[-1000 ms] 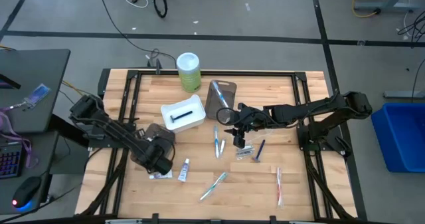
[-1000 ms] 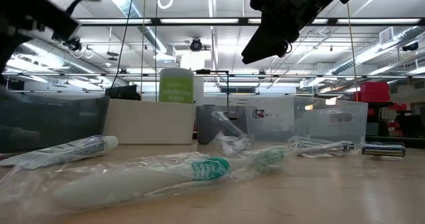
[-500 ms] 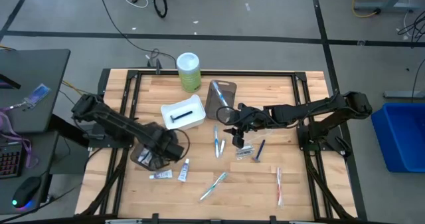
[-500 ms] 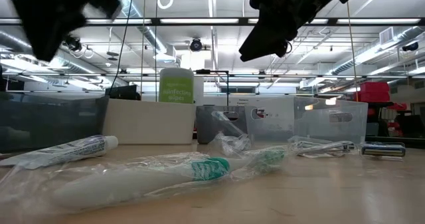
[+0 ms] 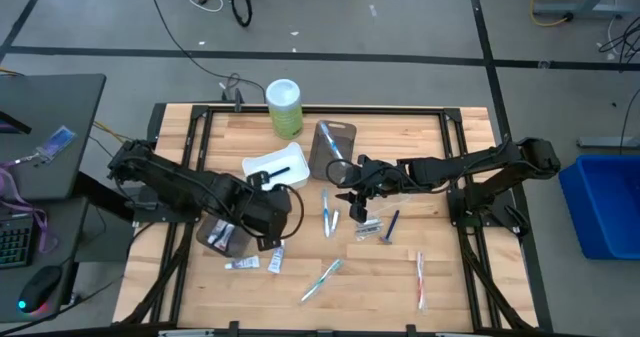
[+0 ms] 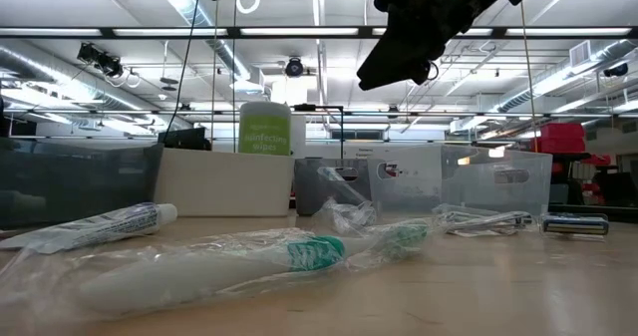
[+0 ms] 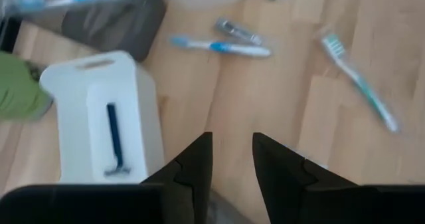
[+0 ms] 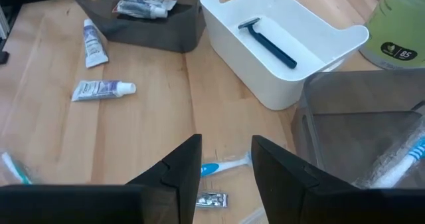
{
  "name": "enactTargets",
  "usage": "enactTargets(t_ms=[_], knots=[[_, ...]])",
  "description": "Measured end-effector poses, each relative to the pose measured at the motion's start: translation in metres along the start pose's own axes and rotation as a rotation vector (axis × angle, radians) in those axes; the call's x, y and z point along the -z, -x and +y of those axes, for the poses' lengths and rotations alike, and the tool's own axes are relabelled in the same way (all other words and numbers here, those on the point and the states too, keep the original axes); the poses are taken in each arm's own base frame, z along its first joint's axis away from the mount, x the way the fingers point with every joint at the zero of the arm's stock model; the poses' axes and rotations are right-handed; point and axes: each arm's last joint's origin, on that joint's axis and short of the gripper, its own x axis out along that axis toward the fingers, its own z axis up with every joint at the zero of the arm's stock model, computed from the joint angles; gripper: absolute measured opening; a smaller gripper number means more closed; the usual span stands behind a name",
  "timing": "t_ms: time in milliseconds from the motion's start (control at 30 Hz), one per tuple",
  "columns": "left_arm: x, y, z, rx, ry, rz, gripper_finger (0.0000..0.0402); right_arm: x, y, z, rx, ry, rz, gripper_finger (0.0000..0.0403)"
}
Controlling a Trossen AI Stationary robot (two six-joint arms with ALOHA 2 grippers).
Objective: Pick & Place Travel size toiletries
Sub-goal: Put the blue razor into the white bin
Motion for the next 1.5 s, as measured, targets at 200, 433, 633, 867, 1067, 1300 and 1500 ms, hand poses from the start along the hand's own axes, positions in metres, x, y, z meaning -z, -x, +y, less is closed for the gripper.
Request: enactTargets(t_ms=[200, 433, 633, 867, 1067, 1300, 1500], knots=[[-0.008, -0.021, -0.011, -0.004, -0.061, -0.008, 0.0117, 0.003, 0.0, 0.0, -0.004, 0.006, 0.035, 0.014], [-0.015, -0.069, -0.019, 0.012, -0.106, 0.096, 0.0129, 0.017, 0.0, 0.003, -0.087, 0.018, 0.151, 0.0138], [-0.018, -0.109, -0.019, -0.022, -0.263, 0.19, 0.0162, 0.032, 0.0, 0.014, -0.196, 0.05, 0.231, 0.0135], [-0.008, -0.097, 0.01, -0.256, -0.487, 0.331, 0.0169, 0.031, 0.013, 0.045, -0.263, 0.231, 0.245, 0.0133], [-0.009, -0.044, 0.048, -0.285, -0.46, 0.225, 0.0149, 0.049, 0.027, 0.059, -0.189, 0.488, 0.347, 0.0132], [0.014, -0.004, 0.111, -0.194, -0.231, -0.078, 0.0128, 0.082, 0.036, 0.05, -0.126, 0.419, 0.647, 0.0132], [0.047, -0.011, 0.133, -0.088, -0.073, -0.365, 0.0127, 0.11, 0.028, 0.043, -0.142, 0.442, 0.69, 0.0141]])
